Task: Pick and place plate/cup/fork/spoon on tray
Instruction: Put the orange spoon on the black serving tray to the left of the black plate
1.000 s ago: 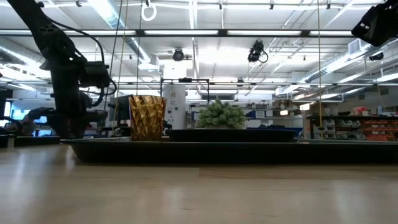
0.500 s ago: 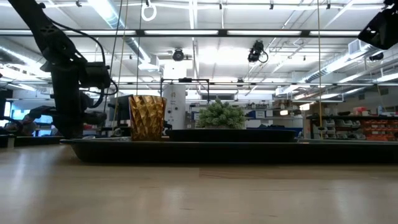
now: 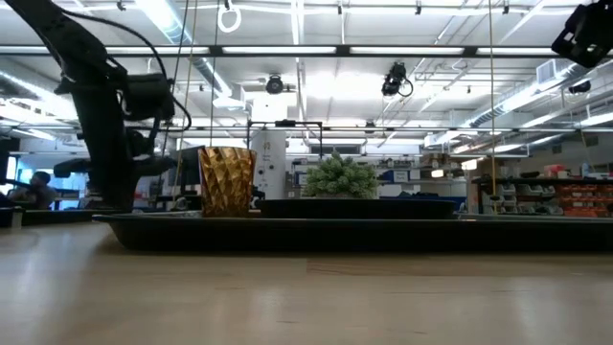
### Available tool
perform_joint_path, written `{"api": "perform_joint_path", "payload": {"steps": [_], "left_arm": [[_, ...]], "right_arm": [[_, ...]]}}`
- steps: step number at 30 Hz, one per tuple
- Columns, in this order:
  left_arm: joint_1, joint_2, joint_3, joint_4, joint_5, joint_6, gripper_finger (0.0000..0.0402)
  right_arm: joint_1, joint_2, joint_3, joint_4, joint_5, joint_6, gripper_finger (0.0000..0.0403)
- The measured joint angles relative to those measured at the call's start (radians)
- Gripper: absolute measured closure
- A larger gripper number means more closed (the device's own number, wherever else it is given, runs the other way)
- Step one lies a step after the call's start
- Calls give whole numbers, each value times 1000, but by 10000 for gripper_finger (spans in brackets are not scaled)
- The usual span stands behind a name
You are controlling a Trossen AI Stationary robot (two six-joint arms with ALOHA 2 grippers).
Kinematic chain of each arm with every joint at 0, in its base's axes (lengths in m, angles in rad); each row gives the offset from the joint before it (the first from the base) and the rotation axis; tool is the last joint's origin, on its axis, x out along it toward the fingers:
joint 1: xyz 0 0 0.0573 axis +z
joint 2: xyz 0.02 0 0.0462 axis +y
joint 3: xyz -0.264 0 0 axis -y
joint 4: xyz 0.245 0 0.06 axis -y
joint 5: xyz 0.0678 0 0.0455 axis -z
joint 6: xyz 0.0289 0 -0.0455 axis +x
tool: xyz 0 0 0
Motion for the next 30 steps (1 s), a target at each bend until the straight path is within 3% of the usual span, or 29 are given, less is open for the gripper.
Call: {"api": "perform_joint_path", "payload": {"steps": [9, 13, 18, 21, 25, 30], "left_arm": [[-228, -127, 0, -79, 21, -178, 394], [-257, -132, 1, -100, -64, -206, 391], [-211, -131, 2, -110, -293, -250, 382], [-144, -131, 2, -87, -373, -249, 360], [-49, -110, 3, 0, -328, -200, 307], [29, 3, 3, 134, -237, -145, 218]], "right_arm": [[0, -7, 0, -1, 0, -35, 192], [-1, -7, 0, 0, 1, -64, 192], [-1, -7, 0, 0, 17, -67, 192], [-1, -7, 0, 0, 19, -68, 192], [-1, -7, 0, -1, 19, -76, 192], [-1, -7, 0, -6, 19, -90, 192]]}}
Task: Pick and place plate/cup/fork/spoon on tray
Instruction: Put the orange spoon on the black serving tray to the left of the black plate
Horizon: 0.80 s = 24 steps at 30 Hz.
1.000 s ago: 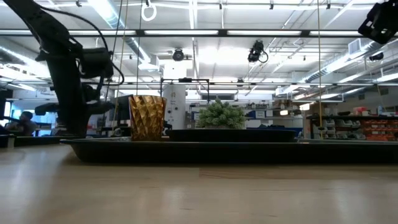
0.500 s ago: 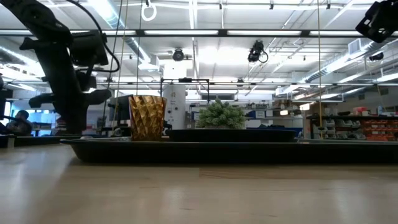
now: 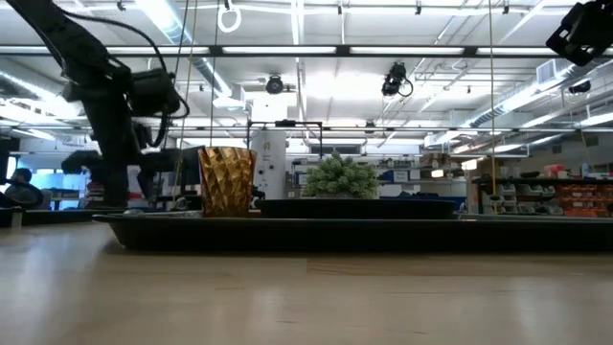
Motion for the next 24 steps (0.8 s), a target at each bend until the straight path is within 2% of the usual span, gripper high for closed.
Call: {"api": "perform_joint_path", "payload": {"steps": [4, 8, 14, 19, 24], "left_arm": [[44, 118, 0, 83, -33, -25, 154], [73, 205, 0, 127, -99, -35, 122], [100, 301, 0, 197, -140, -85, 128], [104, 401, 2, 367, -138, -172, 146], [76, 462, 2, 466, -191, -239, 164]], "right_arm": [[0, 0, 0, -3, 0, 4, 192], [0, 0, 0, -3, -7, 39, 192], [0, 0, 0, -3, -18, 53, 192], [0, 0, 0, -2, -12, 47, 192], [0, 0, 0, -2, 86, 39, 192]]}}
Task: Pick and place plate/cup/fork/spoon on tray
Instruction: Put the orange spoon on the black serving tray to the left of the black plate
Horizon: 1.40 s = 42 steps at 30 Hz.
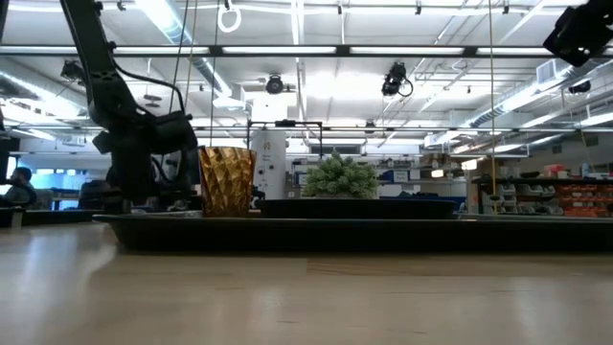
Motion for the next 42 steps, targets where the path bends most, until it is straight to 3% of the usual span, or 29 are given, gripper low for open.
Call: {"api": "perform_joint_path", "payload": {"steps": [6, 15, 24, 31, 35, 42], "left_arm": [[-43, 8, -1, -4, -45, -26, 188], [-72, 4, 2, -110, -46, -14, 250], [-225, 4, -1, -211, -92, -109, 299], [-359, 4, 0, -301, -100, -113, 333], [-461, 4, 0, -374, -104, -133, 340], [-691, -23, -5, -452, -114, -264, 325]], "right_arm": [[0, 0, 0, -2, 109, 82, 192], [-8, -1, 0, -56, 106, 162, 192], [-10, 5, 0, -94, 113, 268, 193], [-10, 91, 0, -82, 188, 297, 201], [-9, 190, -16, 21, 173, 331, 209], [-9, 404, 4, 365, 64, 339, 234]]}}
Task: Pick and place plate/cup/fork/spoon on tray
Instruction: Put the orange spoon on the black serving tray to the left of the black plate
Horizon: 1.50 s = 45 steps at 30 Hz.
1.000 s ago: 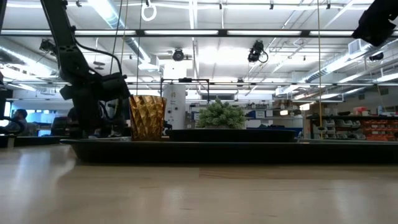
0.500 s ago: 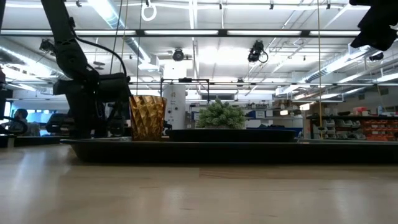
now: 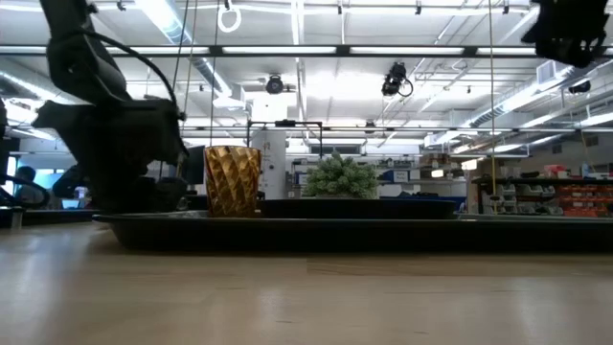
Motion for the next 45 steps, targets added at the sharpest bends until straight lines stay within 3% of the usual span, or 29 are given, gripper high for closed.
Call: {"api": "perform_joint_path", "payload": {"steps": [7, 13, 20, 34, 45], "left_arm": [[-223, -10, -1, 8, -9, -145, 323], [-322, -11, 0, 23, -15, -207, 323], [-361, -11, 2, 32, -20, -226, 322], [-387, -12, 14, 26, -10, -255, 322], [-387, -12, 101, -7, 61, -177, 322]], "right_arm": [[0, 155, 150, 26, 1, -5, 239], [0, 262, 247, 22, 14, -59, 239], [7, 319, 327, 4, -44, -52, 239], [65, 314, 367, -173, 8, -52, 239], [61, 314, 367, -318, 20, -63, 239]]}}
